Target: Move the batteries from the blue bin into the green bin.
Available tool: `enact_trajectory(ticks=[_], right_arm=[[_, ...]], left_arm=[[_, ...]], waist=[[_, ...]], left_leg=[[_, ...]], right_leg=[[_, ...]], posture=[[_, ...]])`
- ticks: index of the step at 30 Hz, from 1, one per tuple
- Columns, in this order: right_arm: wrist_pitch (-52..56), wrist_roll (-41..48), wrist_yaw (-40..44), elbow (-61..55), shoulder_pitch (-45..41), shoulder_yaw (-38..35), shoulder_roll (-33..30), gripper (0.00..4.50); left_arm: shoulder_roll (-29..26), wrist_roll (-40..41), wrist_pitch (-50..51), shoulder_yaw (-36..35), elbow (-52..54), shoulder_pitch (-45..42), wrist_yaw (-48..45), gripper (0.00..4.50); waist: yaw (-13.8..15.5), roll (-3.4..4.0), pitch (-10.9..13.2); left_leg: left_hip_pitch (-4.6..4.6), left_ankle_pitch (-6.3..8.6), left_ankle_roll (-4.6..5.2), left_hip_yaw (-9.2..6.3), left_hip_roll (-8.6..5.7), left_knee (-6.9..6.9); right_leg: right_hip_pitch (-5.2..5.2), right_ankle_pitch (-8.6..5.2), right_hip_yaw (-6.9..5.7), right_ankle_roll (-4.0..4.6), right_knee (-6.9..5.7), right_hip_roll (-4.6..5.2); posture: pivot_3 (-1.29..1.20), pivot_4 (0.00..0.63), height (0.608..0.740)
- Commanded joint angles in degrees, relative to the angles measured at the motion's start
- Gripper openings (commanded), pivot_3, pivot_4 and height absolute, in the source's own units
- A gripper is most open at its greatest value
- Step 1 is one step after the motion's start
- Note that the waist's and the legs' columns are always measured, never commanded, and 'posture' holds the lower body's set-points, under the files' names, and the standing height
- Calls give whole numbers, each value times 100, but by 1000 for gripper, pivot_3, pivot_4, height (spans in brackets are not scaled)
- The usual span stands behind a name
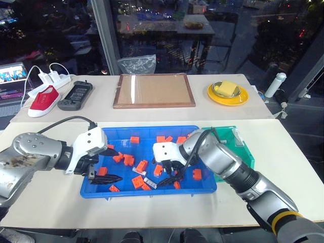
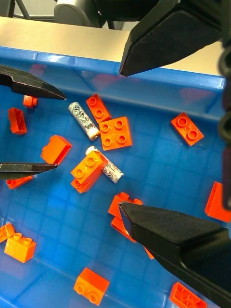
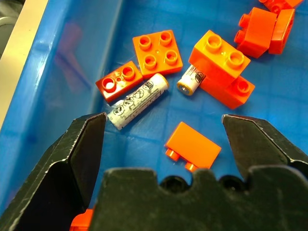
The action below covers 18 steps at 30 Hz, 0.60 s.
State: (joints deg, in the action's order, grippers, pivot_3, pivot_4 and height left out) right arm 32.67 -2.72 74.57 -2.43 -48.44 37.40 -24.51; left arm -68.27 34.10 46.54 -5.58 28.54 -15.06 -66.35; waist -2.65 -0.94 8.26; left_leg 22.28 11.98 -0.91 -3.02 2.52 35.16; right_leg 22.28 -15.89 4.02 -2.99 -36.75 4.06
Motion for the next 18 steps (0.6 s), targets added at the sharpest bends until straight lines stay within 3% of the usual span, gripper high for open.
enact_trajectory(ticks=[1,16,17,18], right_arm=[[156,295,153,-198,69,0,142,4484],[-212,-17,-176,606,154,308,470,4484],[-302,-87,-234,728,139,335,484,3983],[-370,-138,-279,831,127,347,497,3814]], left_arm=[[-117,101,68,-252,194,44,19,4500],[-299,211,232,-542,324,285,8,4500],[-311,211,236,-566,327,308,12,4500],[-321,213,239,-587,330,328,15,4500]], waist=[[0,0,0],[2,-1,0],[-2,-1,0],[-8,-1,0]], left_leg=[[0,0,0,0,0,0],[0,0,-1,0,2,-3],[-2,0,-1,0,2,-2],[-2,0,-1,0,2,-3]], right_leg=[[0,0,0,0,0,0],[0,0,0,0,1,-2],[0,0,0,0,-1,-2],[0,0,0,0,0,-3]], posture=[[0,150,740],[0,150,740],[0,150,740],[0,150,740]])
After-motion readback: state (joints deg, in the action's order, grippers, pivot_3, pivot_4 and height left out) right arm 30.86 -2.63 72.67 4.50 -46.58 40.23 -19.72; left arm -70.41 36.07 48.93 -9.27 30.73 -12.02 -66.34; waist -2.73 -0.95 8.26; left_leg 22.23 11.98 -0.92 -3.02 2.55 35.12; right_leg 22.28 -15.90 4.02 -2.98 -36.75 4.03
